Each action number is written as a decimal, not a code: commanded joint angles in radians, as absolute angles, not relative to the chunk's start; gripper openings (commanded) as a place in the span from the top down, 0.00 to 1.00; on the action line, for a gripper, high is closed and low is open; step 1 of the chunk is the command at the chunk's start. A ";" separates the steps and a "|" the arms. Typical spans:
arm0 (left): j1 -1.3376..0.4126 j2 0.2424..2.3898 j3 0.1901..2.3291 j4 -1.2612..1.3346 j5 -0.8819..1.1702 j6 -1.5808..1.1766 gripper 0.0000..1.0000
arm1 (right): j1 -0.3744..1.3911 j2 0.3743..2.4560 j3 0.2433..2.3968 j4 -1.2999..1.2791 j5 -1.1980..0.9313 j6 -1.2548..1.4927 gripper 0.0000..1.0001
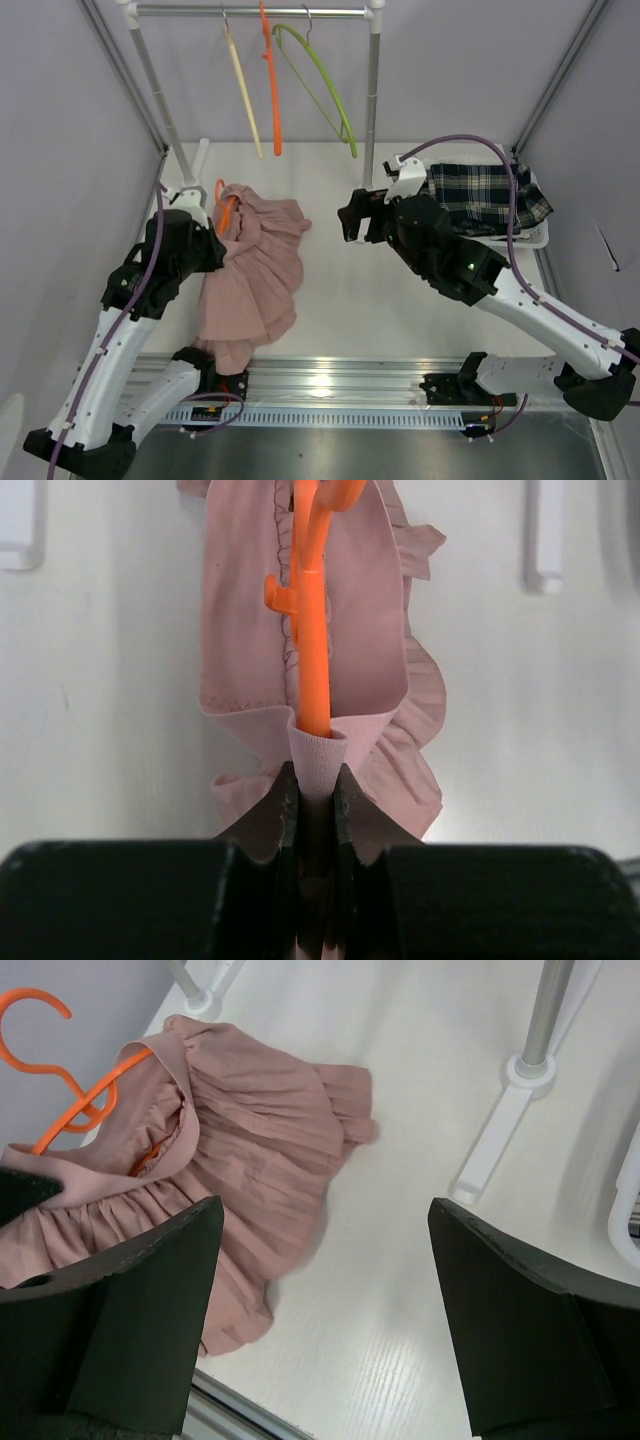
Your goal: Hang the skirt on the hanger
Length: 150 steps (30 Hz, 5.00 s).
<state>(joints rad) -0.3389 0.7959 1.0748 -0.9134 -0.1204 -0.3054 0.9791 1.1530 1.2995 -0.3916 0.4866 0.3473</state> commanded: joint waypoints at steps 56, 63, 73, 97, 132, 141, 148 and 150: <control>0.118 1.756 2.310 -0.594 0.112 -0.253 1.00 | 0.738 1.098 1.318 -0.420 0.037 0.330 0.13; 0.121 1.677 2.214 -0.485 0.173 -0.278 1.00 | 0.738 1.092 1.307 -0.411 0.040 0.341 0.13; 0.121 1.752 2.261 -0.450 0.181 -0.348 1.00 | 0.738 1.083 1.299 -0.410 0.044 0.337 0.13; 0.121 1.738 2.235 -0.502 0.081 -0.387 0.77 | 0.736 1.065 1.267 -0.408 0.049 0.342 0.14; 0.060 0.999 1.540 -0.365 0.288 -0.391 0.38 | 0.210 1.356 1.351 -0.603 0.117 0.360 0.15; -0.069 0.836 1.292 -0.338 0.327 -0.429 0.38 | 0.092 1.494 1.336 -0.571 0.204 0.318 0.18; -0.187 0.798 1.163 -0.342 0.403 -0.434 0.38 | 0.097 1.624 1.361 -0.511 0.244 0.281 0.19; -0.221 0.792 1.108 -0.341 0.419 -0.428 0.38 | 0.106 1.676 1.377 -0.512 0.261 0.275 0.19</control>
